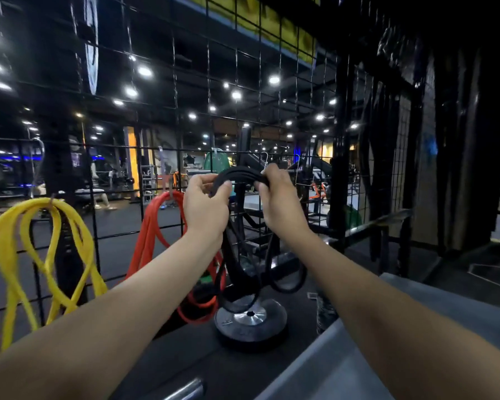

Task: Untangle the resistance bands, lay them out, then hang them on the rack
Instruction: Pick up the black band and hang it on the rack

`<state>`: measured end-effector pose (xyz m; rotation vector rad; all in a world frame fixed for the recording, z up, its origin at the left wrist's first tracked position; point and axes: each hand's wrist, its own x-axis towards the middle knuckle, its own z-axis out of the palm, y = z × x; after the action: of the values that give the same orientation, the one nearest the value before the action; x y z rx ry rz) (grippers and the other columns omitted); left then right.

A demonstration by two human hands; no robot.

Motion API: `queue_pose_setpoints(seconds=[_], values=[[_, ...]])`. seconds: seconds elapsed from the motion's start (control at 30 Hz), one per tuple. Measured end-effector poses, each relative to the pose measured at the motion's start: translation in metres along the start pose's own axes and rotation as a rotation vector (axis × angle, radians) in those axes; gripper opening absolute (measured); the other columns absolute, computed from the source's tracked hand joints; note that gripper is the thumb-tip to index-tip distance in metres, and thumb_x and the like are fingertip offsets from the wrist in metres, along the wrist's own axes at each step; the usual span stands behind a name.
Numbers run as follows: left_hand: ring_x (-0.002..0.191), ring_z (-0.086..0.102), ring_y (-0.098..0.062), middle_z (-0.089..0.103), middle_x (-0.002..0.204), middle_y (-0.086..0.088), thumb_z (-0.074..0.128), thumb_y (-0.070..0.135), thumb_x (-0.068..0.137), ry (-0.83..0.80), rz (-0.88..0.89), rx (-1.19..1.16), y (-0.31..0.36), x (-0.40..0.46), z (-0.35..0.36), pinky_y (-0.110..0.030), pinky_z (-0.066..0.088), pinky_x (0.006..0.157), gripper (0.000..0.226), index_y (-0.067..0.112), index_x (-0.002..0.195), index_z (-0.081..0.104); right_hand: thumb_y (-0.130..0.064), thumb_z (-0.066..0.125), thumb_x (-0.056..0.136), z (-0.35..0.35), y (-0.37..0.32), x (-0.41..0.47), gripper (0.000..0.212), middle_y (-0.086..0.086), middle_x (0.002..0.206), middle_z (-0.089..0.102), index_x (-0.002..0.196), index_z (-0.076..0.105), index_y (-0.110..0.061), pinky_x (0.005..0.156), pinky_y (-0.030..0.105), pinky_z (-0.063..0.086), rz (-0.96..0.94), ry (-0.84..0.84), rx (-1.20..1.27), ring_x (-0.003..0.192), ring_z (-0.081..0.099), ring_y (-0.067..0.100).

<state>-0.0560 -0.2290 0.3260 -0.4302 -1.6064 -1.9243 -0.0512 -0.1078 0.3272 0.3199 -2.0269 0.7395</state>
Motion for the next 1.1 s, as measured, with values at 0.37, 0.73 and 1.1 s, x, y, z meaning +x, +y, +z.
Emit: queue_pose_setpoints(seconds=[0.37,0.73,1.1], values=[[0.098,0.041,-0.017,0.041,0.114,-0.007,0.049,0.004,0.092,0.081,0.016,0.478,-0.017,0.037,-0.001,-0.024,0.033,0.079,0.025,0.008,0.116,0.040,-0.016,0.041,0.098,0.052,0.011,0.028,0.011,0.008,0.103,0.042,0.104,0.045,-0.008,0.064,0.030,0.040,0.023,-0.055,0.007,0.072,0.048,0.020],[0.080,0.056,-0.011,0.058,0.097,0.005,0.056,0.016,0.091,-0.067,-0.074,0.313,-0.044,0.022,0.020,-0.032,0.048,0.074,0.018,0.021,0.106,0.048,-0.017,0.041,0.098,0.053,0.047,0.023,0.007,0.010,0.098,0.051,0.091,0.041,-0.018,0.054,0.023,0.034,0.228,-0.037,0.167,0.069,0.048,0.012],[0.079,0.067,-0.017,0.071,0.088,0.000,0.067,0.000,0.081,-0.185,-0.181,0.330,-0.036,0.043,0.009,-0.033,0.054,0.073,0.025,0.020,0.094,0.060,-0.014,0.050,0.095,0.047,0.050,0.028,0.007,-0.004,0.075,0.056,0.089,0.050,-0.015,0.060,0.029,0.050,0.344,-0.070,0.313,0.075,0.064,0.024]])
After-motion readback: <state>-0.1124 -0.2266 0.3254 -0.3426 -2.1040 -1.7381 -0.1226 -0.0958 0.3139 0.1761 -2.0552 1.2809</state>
